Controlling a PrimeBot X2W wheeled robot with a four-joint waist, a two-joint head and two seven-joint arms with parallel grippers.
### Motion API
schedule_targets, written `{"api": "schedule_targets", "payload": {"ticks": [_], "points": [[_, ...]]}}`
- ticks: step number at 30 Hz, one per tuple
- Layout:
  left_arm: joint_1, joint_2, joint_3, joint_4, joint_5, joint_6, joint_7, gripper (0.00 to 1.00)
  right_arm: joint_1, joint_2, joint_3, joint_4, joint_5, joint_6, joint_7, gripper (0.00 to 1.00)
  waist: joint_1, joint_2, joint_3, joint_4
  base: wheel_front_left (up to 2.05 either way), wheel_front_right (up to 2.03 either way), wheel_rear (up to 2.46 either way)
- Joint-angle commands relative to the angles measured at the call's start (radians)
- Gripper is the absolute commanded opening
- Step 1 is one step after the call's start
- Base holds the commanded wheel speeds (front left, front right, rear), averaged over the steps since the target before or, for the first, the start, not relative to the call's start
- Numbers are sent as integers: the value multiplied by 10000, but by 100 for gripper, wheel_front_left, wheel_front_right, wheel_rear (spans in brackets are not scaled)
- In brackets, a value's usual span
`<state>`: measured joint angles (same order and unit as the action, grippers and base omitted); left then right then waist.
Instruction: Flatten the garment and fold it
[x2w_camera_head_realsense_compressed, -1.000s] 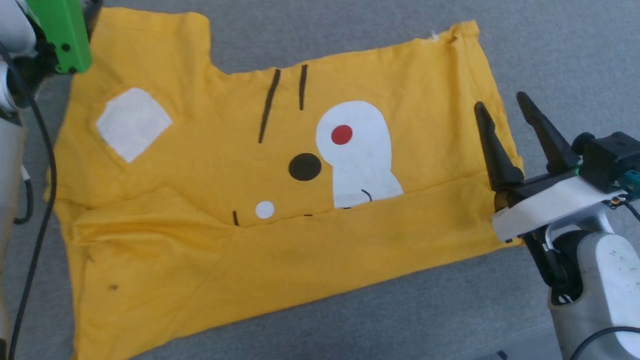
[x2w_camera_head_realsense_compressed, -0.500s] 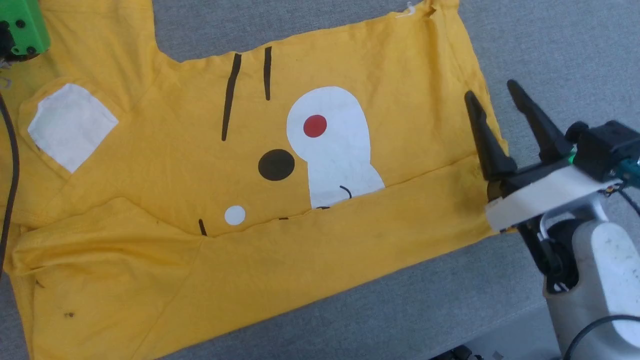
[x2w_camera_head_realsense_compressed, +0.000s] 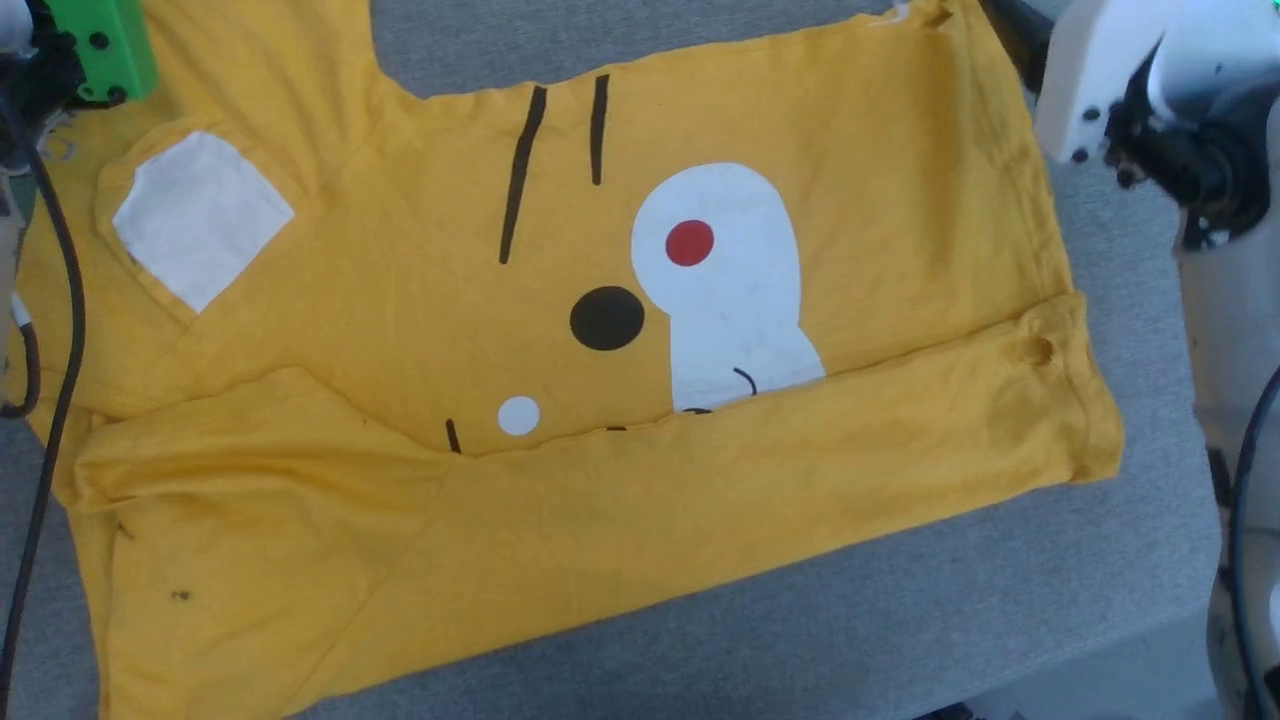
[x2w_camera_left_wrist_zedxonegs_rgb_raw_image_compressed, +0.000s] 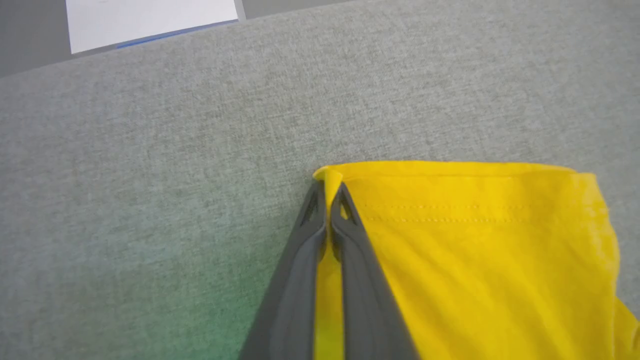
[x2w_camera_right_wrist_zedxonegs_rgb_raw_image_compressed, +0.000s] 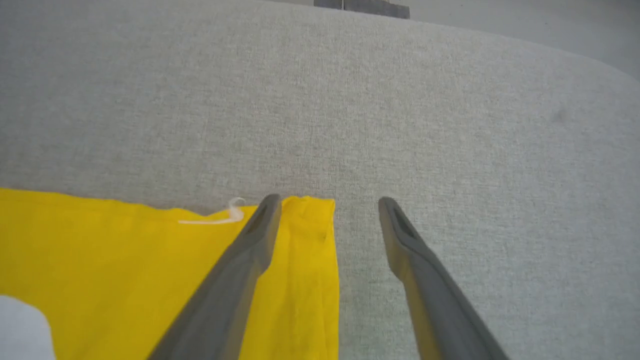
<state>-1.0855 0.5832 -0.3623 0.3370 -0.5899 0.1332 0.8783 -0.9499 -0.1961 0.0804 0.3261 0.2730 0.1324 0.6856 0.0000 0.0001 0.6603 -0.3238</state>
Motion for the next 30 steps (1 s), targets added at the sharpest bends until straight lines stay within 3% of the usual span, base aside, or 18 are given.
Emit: {"api": "schedule_targets", "payload": {"ticks": [1,4,10,11,12,13,16,23,30], "points": [[127,-95,-112,196,-51,-40,76,0,-344,-42,80,306,-67,-17,389,100,0,-1,154,185,0,0,0],[-66,-225,-258,235,-25,-147,27,0,-1228,-347,604,1250,-467,-17,1632,100,0,-1,341,410,0,0,0],[-299,-276,-349,306,-37,-282,-8,0,-1787,-578,1393,2114,-657,-17,2839,100,0,-1,508,606,0,0,0],[-336,-280,-365,311,-34,-298,-16,0,-1874,-642,1552,2203,-663,-17,3053,90,0,-1,537,634,0,0,0],[-362,-284,-376,312,-34,-310,-22,0,-1939,-691,1644,2268,-648,-17,3216,62,0,-1,561,655,0,0,0],[-385,-293,-385,314,-39,-321,-34,0,-2007,-743,1742,2337,-609,-17,3415,42,0,-1,586,678,0,0,0],[-438,-306,-410,315,-52,-335,-42,0,-2154,-885,1896,2362,-484,-17,3543,0,0,-1,656,732,0,0,0],[-426,-358,-341,327,-171,-361,-305,0,-2044,-1068,1865,2407,-166,-17,3079,0,0,-1,623,798,0,0,0],[307,-414,-93,-16,-368,-862,-2015,0,-1048,-1239,2116,1814,633,-17,1211,0,0,-1,-129,962,0,0,0]]}}
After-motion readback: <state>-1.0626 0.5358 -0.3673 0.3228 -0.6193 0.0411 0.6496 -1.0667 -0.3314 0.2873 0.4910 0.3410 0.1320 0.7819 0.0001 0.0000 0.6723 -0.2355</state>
